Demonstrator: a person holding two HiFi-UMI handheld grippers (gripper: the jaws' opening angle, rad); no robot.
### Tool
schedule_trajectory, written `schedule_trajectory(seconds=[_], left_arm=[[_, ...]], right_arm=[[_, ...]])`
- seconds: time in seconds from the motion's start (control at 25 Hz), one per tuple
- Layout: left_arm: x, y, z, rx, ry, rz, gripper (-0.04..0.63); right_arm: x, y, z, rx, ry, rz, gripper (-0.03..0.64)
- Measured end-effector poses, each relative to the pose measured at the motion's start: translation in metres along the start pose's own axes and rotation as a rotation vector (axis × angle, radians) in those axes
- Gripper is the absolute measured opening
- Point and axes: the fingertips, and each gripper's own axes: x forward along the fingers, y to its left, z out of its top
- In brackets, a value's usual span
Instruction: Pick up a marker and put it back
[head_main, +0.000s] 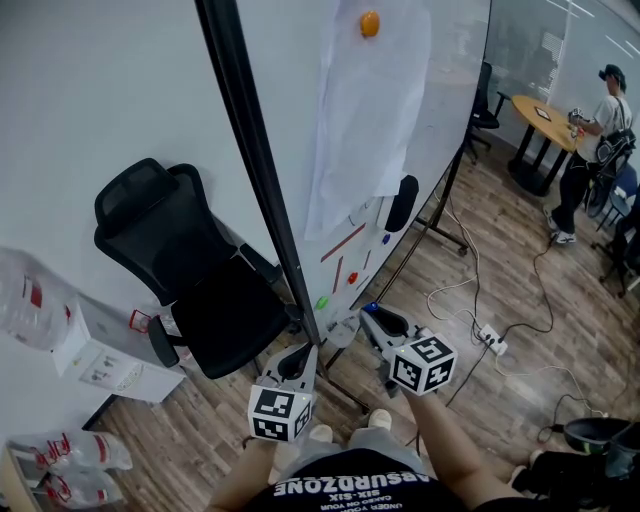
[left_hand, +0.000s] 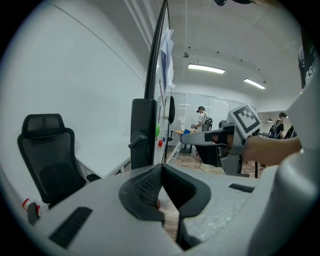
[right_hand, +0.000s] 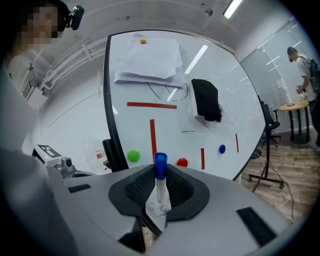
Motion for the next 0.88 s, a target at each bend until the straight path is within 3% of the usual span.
schedule_trajectory(seconds=[0.88], left_arm=[[0.004, -0.016, 0.003, -0.011, -0.011, -0.05, 0.005]], right_arm=[[-0.063, 0.001, 0.019, 0.082, -0.112, -0.018, 0.063]])
